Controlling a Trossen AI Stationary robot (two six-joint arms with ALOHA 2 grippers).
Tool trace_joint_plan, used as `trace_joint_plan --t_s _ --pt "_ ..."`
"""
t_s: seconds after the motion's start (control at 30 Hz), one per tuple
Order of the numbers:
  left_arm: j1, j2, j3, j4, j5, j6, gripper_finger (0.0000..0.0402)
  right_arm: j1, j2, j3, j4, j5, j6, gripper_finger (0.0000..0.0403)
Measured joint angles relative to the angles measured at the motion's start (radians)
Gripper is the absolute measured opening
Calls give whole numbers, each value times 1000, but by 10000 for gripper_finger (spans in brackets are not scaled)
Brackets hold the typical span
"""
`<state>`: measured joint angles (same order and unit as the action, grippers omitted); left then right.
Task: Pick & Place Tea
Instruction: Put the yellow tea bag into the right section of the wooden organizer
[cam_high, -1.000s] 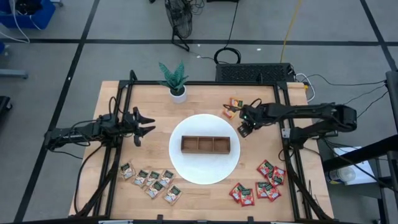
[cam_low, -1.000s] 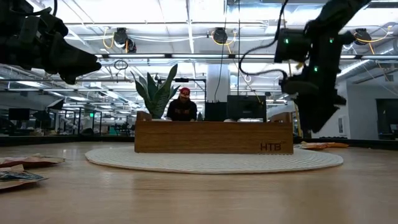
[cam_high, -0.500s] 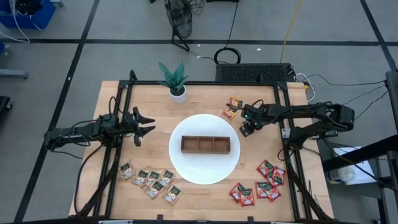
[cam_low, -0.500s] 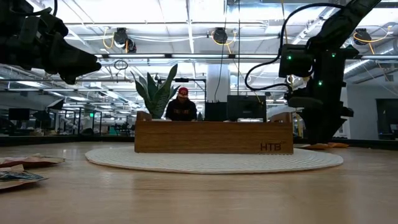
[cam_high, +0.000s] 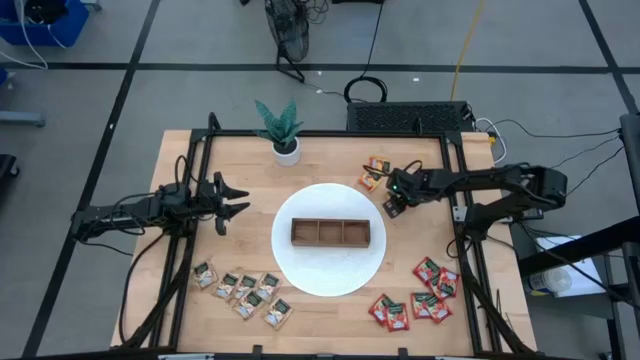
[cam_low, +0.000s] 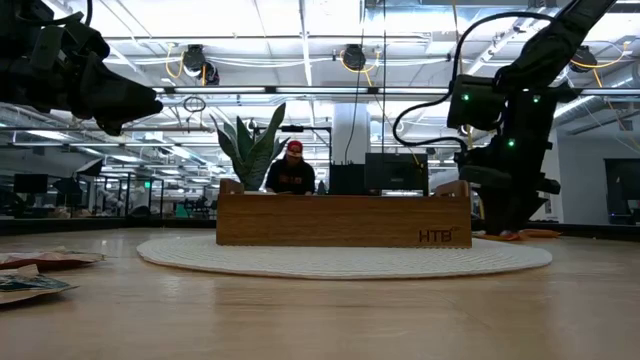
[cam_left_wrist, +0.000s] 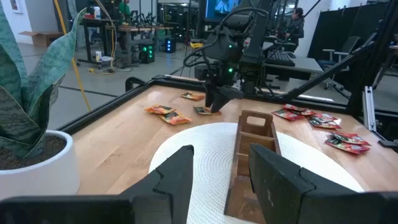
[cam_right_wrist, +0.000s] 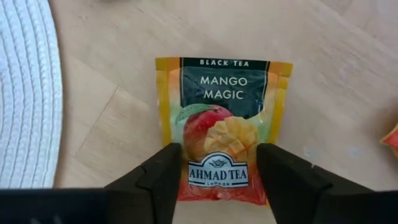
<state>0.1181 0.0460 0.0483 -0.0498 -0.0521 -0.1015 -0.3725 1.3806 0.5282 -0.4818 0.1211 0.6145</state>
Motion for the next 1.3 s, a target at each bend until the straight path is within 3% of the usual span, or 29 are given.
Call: trace_joint_plan --t_s 0.3,0.6,0.9,1.13,1.3 --pt "0 0 0 0 0 0 157 37 2 -1 33 -7 -65 22" --pt "0 0 0 0 0 0 157 166 -102 45 60 97 -81 23" --pt "0 0 0 0 0 0 157 429 -209 84 476 241 -190 22" --pt "0 0 0 0 0 0 157 529 -42 85 749 244 -233 22" --pt "0 0 0 1 0 0 157 547 108 82 814 244 -268 22"
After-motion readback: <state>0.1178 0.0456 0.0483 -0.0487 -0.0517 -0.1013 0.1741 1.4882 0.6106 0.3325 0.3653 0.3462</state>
